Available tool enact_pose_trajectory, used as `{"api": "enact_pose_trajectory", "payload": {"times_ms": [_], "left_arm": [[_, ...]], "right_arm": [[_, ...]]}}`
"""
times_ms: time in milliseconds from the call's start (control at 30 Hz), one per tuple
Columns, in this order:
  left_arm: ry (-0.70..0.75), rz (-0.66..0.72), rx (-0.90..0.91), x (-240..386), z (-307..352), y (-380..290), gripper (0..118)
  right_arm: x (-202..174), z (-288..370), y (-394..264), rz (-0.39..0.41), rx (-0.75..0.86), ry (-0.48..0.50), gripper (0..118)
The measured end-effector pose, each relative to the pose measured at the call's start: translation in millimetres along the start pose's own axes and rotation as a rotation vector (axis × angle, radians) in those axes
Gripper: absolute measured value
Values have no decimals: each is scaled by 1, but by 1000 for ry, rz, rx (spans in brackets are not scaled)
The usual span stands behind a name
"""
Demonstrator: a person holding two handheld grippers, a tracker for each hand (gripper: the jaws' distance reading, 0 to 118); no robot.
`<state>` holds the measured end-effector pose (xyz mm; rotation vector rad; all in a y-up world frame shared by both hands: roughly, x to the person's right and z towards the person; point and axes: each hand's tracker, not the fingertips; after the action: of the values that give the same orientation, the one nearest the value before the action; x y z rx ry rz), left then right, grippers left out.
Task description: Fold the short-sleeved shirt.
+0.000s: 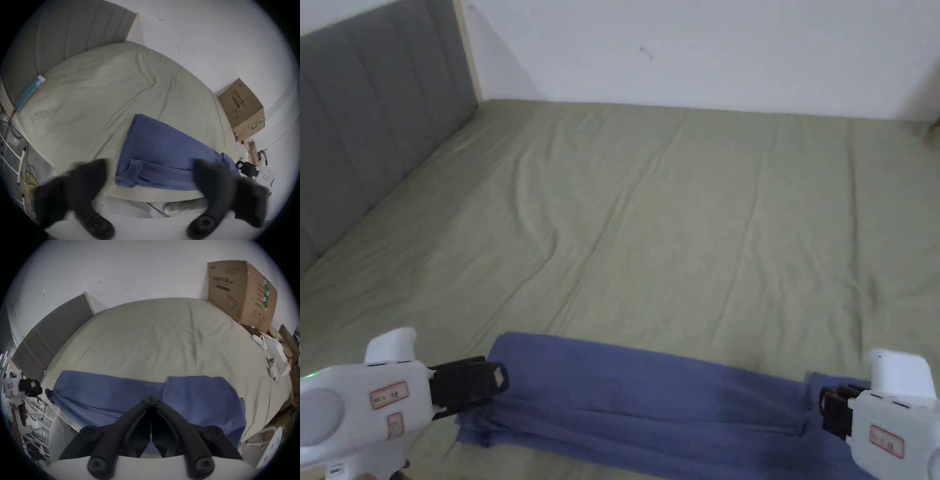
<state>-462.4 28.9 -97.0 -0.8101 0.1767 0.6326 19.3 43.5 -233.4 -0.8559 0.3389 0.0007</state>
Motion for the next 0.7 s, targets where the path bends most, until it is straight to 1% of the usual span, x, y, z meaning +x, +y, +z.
{"api": "enact_pose_trajectory", "payload": {"times_ms": [33,100,167,200,267,300,333,400,433,467,500,533,600,633,700], "left_arm": [[-20,27,-14,-5,-8,0,118],[-41,85,-23,-11,-19,-6,113],[-12,153,-73,-22,-36,-10,113],[-32,192,-81,-31,-44,-14,113],[-91,311,-104,-38,-51,-14,110],[-141,398,-112,-47,-58,-19,108],[-166,459,-112,-54,-64,-25,108],[-191,487,-63,-55,-59,-29,107],[-211,501,-65,-59,-57,-30,103],[-229,510,-67,-62,-56,-30,86],[-222,518,-74,-59,-52,-27,35],[-203,521,-80,-62,-54,-29,8],[-189,571,-127,-64,-66,-36,8],[-195,552,-130,-60,-66,-34,8],[-205,573,-91,-57,-58,-32,8]], "right_arm": [[-3,-3,0,15,-5,14,0],[-10,-6,1,22,-17,45,0],[-13,-8,0,22,-19,54,0],[-14,-10,1,25,-25,58,0],[-13,-13,1,25,-33,62,0],[-14,-14,0,20,-41,69,0],[-12,-15,0,12,-48,79,0],[-9,-17,0,-1,-55,89,0],[-11,-17,0,-2,-58,86,0],[-10,-18,0,-2,-60,77,0],[-8,-20,1,-2,-63,67,0],[-7,-20,1,-9,-65,66,0],[-2,-21,2,-36,-66,74,0],[0,-20,2,-43,-66,76,0],[2,-16,3,-46,-59,74,0]]}}
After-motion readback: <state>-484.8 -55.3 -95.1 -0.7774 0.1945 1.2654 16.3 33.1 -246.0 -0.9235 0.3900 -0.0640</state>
